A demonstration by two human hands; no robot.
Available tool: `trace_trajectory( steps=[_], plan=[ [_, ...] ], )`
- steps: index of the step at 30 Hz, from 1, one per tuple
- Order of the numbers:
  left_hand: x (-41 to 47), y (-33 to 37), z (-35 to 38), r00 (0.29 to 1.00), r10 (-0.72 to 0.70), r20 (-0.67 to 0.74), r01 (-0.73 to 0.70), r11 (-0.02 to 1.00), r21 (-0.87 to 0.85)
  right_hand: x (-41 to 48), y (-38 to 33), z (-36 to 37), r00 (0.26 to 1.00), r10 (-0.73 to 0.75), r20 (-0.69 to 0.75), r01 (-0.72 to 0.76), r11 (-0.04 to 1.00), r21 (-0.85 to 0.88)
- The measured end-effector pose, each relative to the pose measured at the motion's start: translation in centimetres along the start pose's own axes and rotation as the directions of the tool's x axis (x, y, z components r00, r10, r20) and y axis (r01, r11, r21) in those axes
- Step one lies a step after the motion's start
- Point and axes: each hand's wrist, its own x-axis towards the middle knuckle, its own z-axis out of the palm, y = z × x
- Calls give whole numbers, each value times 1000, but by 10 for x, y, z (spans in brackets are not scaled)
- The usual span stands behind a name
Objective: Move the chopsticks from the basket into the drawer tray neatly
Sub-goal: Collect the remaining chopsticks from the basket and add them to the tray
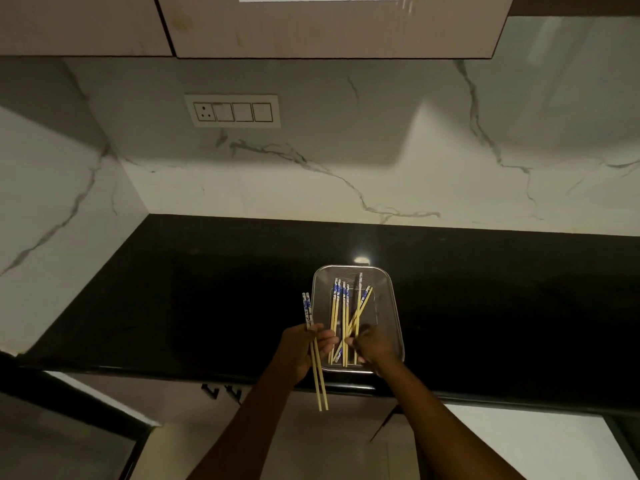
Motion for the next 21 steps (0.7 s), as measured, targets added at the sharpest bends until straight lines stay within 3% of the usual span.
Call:
trace_trajectory(
  steps=[3, 5, 8, 14, 19, 21],
  plan=[
    [1, 2, 7, 1000, -2, 23, 2, 1000, -1, -20, 5, -12, 997, -48, 55, 32, 965, 260],
    [-1, 3, 16, 999, -7, 45, 8, 1000, 0, -38, 12, -18, 984, -86, 156, 32, 947, 319],
    [-5, 2, 34, 997, -17, 72, 15, 1000, 25, -59, 25, -19, 967, -112, 229, 50, 964, 261],
    [-14, -4, 59, 986, -64, 152, 59, 998, 36, -71, 42, -17, 965, -162, 206, 121, 973, 198],
    [-19, -10, 53, 987, -76, 141, 74, 997, 19, -67, 43, -19, 956, -158, 246, 113, 976, 187],
    [-17, -9, 46, 991, -67, 112, 66, 998, 11, -62, 41, -19, 966, -163, 199, 118, 968, 219]
  ],
)
